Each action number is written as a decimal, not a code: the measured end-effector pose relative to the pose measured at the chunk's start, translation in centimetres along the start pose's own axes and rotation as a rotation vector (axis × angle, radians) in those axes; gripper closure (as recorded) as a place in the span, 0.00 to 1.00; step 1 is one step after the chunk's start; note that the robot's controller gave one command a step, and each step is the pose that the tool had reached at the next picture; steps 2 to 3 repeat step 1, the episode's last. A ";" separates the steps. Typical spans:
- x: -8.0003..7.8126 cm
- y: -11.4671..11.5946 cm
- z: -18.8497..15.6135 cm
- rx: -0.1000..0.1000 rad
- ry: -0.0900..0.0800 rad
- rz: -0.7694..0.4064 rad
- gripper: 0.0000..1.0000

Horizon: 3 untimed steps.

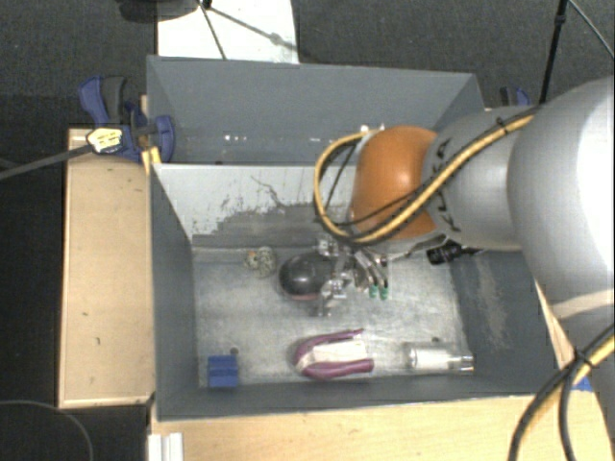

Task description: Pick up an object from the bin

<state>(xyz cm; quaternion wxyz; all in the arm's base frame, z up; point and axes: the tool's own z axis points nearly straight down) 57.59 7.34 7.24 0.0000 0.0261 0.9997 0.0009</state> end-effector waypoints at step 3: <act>1.8 -2.8 -16.4 0.001 -0.009 -0.111 1.00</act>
Offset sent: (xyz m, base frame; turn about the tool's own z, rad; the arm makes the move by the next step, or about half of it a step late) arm -0.0214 -0.0266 0.1594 -0.1125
